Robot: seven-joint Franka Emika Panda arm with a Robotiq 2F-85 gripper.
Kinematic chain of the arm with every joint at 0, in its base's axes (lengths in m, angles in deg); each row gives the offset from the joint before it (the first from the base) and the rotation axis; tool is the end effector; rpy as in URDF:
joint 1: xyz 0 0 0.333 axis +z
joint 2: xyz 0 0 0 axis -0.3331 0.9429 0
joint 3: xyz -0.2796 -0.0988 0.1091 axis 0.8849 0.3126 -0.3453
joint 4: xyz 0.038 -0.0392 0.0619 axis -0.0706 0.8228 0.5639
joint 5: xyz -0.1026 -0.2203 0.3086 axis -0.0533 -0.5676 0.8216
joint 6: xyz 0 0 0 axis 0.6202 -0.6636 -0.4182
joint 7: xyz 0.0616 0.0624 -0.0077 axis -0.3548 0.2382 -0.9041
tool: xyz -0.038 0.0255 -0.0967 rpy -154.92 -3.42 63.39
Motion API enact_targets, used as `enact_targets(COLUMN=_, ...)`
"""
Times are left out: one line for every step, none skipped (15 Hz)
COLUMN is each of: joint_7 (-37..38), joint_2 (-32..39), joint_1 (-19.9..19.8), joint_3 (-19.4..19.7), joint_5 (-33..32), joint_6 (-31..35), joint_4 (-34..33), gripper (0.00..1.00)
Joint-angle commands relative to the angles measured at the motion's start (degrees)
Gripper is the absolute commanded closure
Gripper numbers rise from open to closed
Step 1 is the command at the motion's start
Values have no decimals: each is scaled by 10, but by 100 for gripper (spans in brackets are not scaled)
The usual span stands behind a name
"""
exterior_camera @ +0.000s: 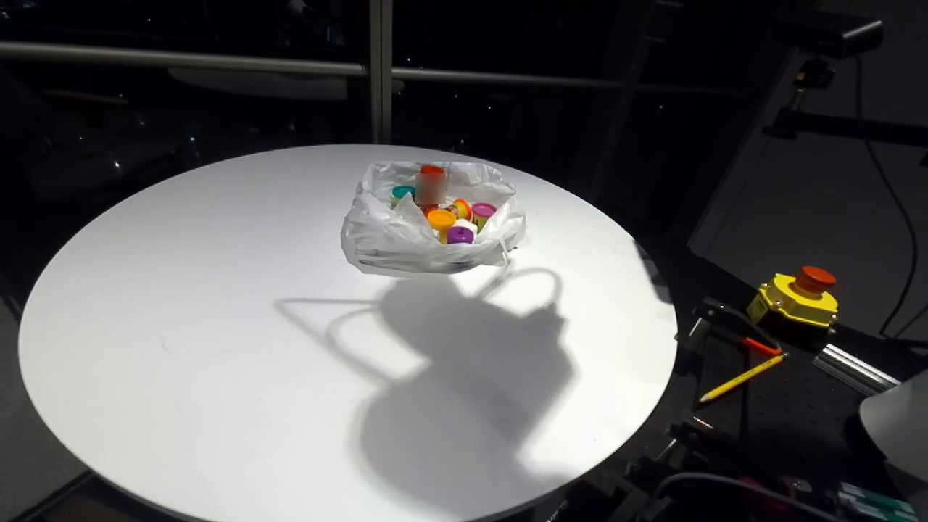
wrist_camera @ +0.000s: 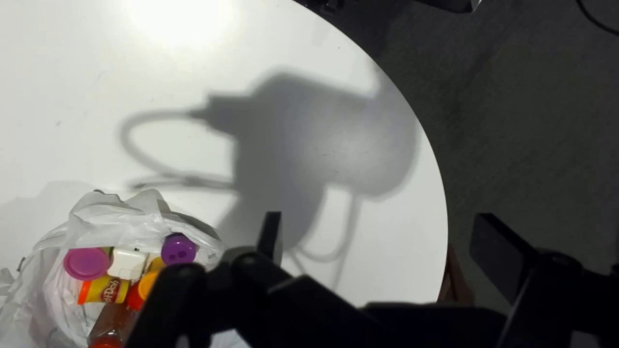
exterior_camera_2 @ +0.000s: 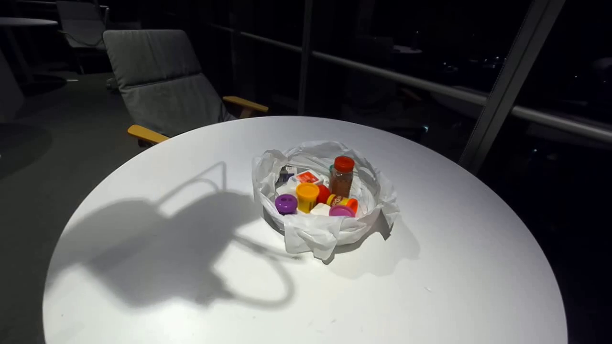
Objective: Remove the containers and strawberry plush toy from the white plastic and place them on the table
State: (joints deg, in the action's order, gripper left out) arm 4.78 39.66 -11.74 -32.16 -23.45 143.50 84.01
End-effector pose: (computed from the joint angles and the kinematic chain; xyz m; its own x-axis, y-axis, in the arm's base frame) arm 0.3844 0.0308 0.4644 0.9689 0.2451 0.0350 0.2468 -0.9455 -0.2125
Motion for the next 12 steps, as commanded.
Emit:
enact_targets(joint_7=29, joint_2=104, joint_1=-31, joint_3=-11, joint_5=-36, joint_6=-22, joint_4=-100, gripper=0)
enact_targets(joint_7=46, joint_2=138, joint_1=-42, joint_3=-17, joint_5=-58, joint_6=-11, joint_4=-126, gripper=0)
enact_targets(joint_7=63, joint_2=175, joint_1=-49, joint_3=-21, joint_5=-74, joint_6=5, joint_4=-152, gripper=0)
enact_targets(joint_7=79, joint_2=207, joint_1=-53, joint_3=-24, joint_5=-86, joint_6=6, joint_4=-178, gripper=0)
enact_targets(joint_7=93, joint_2=240, joint_1=-54, joint_3=-30, joint_5=-96, joint_6=23, joint_4=-198, gripper=0)
enact_targets(joint_7=107, joint_2=274, joint_1=-54, joint_3=-35, joint_5=-105, joint_6=35, joint_4=-221, gripper=0)
enact_targets(joint_7=118, joint_2=306, joint_1=-51, joint_3=-41, joint_5=-112, joint_6=57, joint_4=-239, gripper=0)
enact_targets(joint_7=131, joint_2=337, joint_1=-48, joint_3=-46, joint_5=-120, joint_6=81, joint_4=-256, gripper=0)
enact_targets(joint_7=145, joint_2=367, joint_1=-46, joint_3=-51, joint_5=-134, joint_6=94, joint_4=-274, gripper=0)
enact_targets(joint_7=160, joint_2=396, joint_1=-45, joint_3=-54, joint_5=-143, joint_6=107, joint_4=-293, gripper=0)
enact_targets(joint_7=180, joint_2=420, joint_1=-44, joint_3=-54, joint_5=-155, joint_6=116, joint_4=-310, gripper=0)
enact_targets(joint_7=202, joint_2=446, joint_1=-43, joint_3=-50, joint_5=-171, joint_6=130, joint_4=-328, gripper=0)
